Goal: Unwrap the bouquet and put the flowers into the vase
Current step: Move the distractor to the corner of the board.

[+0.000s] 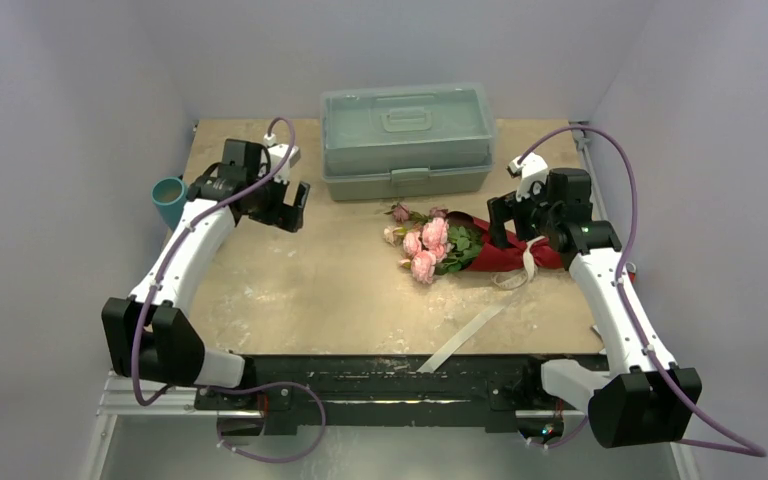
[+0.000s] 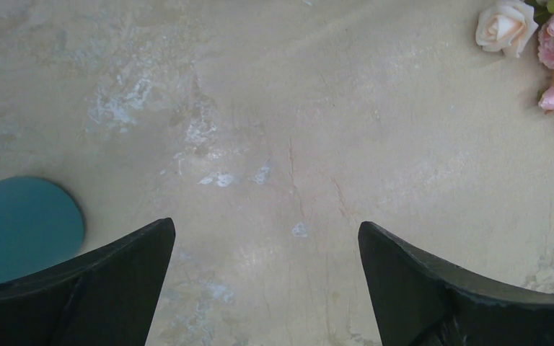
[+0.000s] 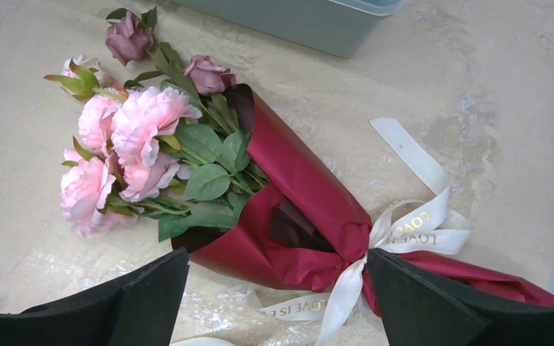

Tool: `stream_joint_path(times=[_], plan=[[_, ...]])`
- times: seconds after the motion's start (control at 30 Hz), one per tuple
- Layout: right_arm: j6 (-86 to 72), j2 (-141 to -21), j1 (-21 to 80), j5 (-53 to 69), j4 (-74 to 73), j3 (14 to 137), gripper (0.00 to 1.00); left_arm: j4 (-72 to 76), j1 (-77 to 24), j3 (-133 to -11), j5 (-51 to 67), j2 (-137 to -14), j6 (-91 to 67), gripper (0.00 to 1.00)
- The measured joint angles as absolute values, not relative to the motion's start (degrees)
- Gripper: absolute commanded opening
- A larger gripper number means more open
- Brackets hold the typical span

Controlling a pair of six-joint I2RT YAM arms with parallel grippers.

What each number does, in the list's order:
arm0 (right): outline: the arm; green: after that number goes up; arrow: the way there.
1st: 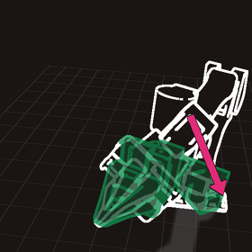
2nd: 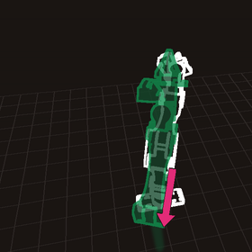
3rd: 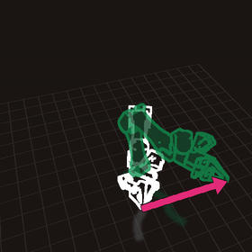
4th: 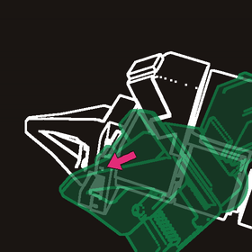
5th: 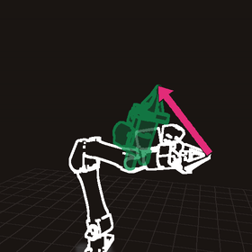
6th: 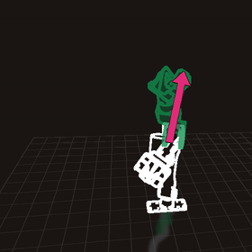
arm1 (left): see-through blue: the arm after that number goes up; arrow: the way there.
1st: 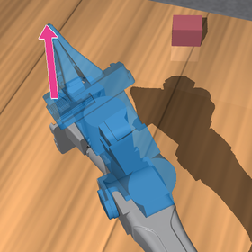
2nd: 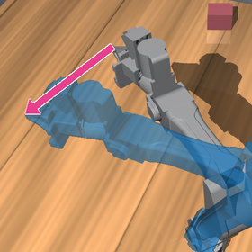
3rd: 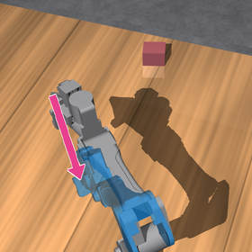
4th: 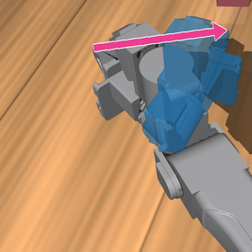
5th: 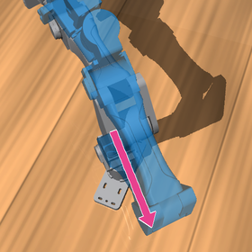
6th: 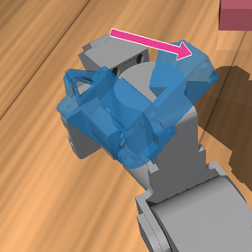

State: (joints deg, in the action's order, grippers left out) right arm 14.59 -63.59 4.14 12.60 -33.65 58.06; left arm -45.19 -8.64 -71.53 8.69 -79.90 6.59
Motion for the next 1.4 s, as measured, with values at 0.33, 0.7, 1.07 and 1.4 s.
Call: stream_joint_path(times=[0.33,0.7,1.07,1.4], plan=[[14.5,-63.6,4.1,13.0,-33.9,59.8,0.98,-39.0,-8.7,-83.5,-3.6,-87.5,3.1,1.00],[14.7,-63.6,4.1,13.5,-34.4,61.0,0.98,-27.3,-8.7,-94.5,-16.9,-99.7,-1.0,1.00],[14.7,-63.6,4.1,14.7,-35.4,61.7,0.98,-21.1,-8.7,-99.6,-23.2,-111.2,-2.3,1.00],[15.5,-63.8,4.1,14.9,-36.6,63.6,0.98,-18.9,-11.1,-104.8,-27.4,-119.1,-1.3,1.00]])
